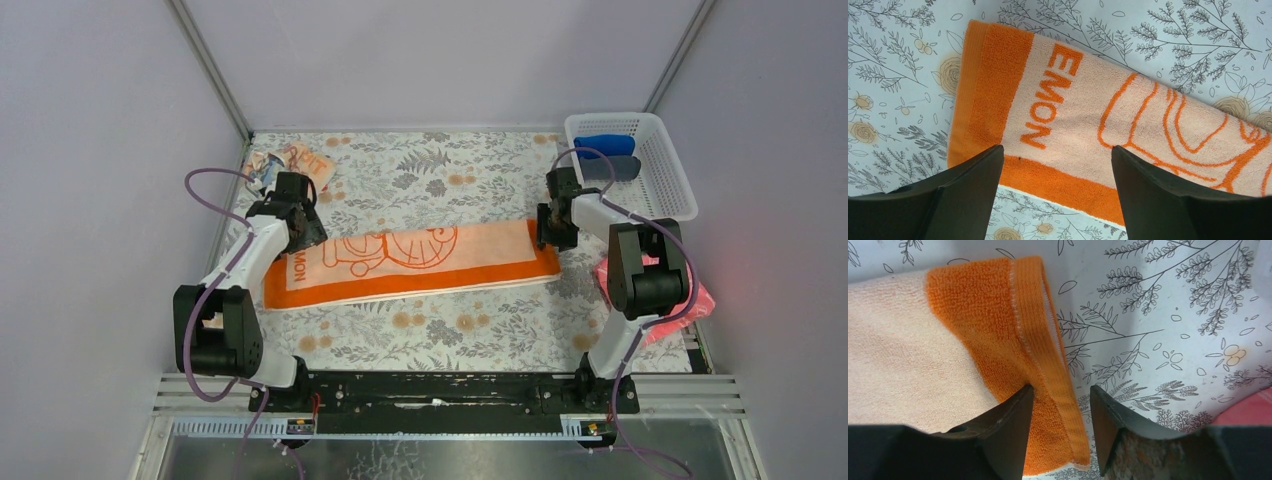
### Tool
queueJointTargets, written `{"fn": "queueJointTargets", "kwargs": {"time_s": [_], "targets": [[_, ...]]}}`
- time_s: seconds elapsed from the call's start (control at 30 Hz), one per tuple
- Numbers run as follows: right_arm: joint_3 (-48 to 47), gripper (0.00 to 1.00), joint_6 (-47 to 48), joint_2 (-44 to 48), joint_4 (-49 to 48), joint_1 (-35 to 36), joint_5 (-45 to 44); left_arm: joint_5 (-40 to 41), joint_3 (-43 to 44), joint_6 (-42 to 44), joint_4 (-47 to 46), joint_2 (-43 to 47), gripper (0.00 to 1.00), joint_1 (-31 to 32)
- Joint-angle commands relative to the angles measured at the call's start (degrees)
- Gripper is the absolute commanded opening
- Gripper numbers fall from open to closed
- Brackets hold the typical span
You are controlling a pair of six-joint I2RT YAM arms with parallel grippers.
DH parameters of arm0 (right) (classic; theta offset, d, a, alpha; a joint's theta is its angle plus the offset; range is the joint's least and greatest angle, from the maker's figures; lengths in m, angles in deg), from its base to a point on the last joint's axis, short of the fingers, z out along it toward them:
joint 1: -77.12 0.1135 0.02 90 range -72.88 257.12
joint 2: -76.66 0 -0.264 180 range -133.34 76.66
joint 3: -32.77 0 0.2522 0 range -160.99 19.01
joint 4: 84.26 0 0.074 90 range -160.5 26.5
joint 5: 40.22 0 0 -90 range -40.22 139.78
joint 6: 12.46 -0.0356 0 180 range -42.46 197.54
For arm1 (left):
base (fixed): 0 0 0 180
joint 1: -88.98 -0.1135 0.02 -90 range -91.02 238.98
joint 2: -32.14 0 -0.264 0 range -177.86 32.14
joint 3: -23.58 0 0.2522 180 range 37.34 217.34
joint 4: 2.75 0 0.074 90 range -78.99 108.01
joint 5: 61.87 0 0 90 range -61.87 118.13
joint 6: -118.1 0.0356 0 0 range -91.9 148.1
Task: Roll the towels
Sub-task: Fold the towel at the center of the board.
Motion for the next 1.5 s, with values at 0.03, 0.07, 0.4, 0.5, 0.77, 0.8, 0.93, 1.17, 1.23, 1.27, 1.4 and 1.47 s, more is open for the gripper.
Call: {"fn": "queueJointTargets", "kwargs": {"time_s": [0.03, 0.07, 0.4, 0.5, 0.77, 0.8, 0.93, 1.17, 1.23, 1.27, 1.4, 1.47], "targets": [[0.96, 0.50, -1.81, -4.38, 6.01, -1.17, 6.94, 2.22, -0.35, 0.75, -1.18, 1.61, 0.79, 0.20], [1.07, 0.50, -1.85, -5.14, 6.46, -1.44, 7.96, 2.15, -0.30, 0.75, -1.25, 1.66, 0.79, 0.18], [2.59, 0.31, -0.82, -8.71, 6.74, -3.05, 13.61, 1.75, -0.71, 0.76, -1.40, 2.23, 0.79, 0.18], [2.59, 0.14, -0.19, -8.87, 6.94, -3.07, 13.11, 1.75, -0.84, 0.72, -1.46, 2.32, 0.79, 0.24], [-0.79, 0.00, 2.47, 2.00, 5.39, -2.50, -2.53, 0.94, -0.71, 0.83, -1.64, 2.53, 0.79, 0.24], [-2.04, 0.00, 2.42, 4.00, 5.50, -2.42, -5.54, 0.94, -0.71, 0.79, -1.67, 2.55, 0.79, 0.14], [-6.25, 0.00, 2.72, 11.37, 4.51, -2.35, -17.52, 1.46, -0.84, 0.57, -1.62, 3.22, 0.79, 0.18], [-11.12, 0.00, 6.47, 15.64, 2.64, -1.95, -29.87, 1.80, -0.97, 0.45, -1.71, 4.00, 0.80, 0.18], [-12.17, 0.00, 8.18, 15.66, 2.58, -1.90, -33.30, 1.62, -0.97, 0.43, -1.71, 3.97, 0.80, 0.18], [-12.49, 0.00, 8.91, 15.40, 2.59, -1.96, -35.39, 1.60, -0.97, 0.43, -1.72, 4.01, 0.80, 0.19], [-13.67, 0.00, 11.04, 14.59, 2.36, -1.88, -40.32, 1.28, -1.14, 0.46, -1.71, 4.38, 0.80, 0.20], [-14.24, 0.00, 10.72, 14.93, 2.53, -1.65, -38.34, 1.23, -1.24, 0.49, -1.75, 4.49, 0.80, 0.18]]}}
